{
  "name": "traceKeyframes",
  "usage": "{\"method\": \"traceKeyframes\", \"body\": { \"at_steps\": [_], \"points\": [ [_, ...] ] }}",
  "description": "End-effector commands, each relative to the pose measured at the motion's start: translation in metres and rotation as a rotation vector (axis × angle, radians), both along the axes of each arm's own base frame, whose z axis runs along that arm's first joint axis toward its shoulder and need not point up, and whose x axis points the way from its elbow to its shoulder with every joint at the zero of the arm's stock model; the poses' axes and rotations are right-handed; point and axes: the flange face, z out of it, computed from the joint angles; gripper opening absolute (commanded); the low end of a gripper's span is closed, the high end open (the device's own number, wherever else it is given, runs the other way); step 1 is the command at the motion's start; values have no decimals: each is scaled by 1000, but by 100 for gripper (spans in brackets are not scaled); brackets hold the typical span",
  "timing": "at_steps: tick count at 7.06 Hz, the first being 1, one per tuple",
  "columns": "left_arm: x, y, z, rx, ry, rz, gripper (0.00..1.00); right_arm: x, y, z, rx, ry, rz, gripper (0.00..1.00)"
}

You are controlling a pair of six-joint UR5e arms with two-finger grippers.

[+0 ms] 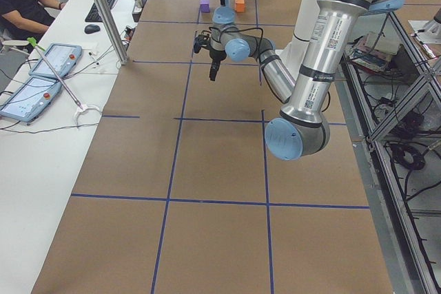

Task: Place blue block between orange and purple blocks
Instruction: 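Carry the cube with the right gripper toward the gap between purple and orange cubes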

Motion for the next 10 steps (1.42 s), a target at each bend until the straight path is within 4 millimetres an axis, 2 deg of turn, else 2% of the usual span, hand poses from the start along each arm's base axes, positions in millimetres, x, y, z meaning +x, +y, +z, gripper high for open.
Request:
{"method": "traceKeyframes", "body": {
  "at_steps": [1, 2, 3, 4, 6, 8, 10],
  "points": [
    [0, 0, -1, 2, 1, -1, 100, -1, 1, 21, -4, -44, -9, 12],
    [-1, 0, -1, 2, 1, -2, 100, 0, 3, 28, -13, -34, -11, 13],
    [-1, 0, -1, 3, 2, -2, 100, 3, -1, 28, -11, -35, -4, 13],
    [-1, 0, -1, 3, 2, -2, 100, 16, -9, 25, -7, -40, 25, 14],
    [-1, 0, -2, 4, 3, -2, 100, 16, -11, 28, -15, -35, 32, 17],
    [-1, 0, -3, 4, 4, -3, 100, 13, -12, 28, -14, -35, 29, 28],
    [-2, 0, -6, 2, 10, -8, 100, 10, -15, 28, -12, -35, 25, 31]
  ]
}}
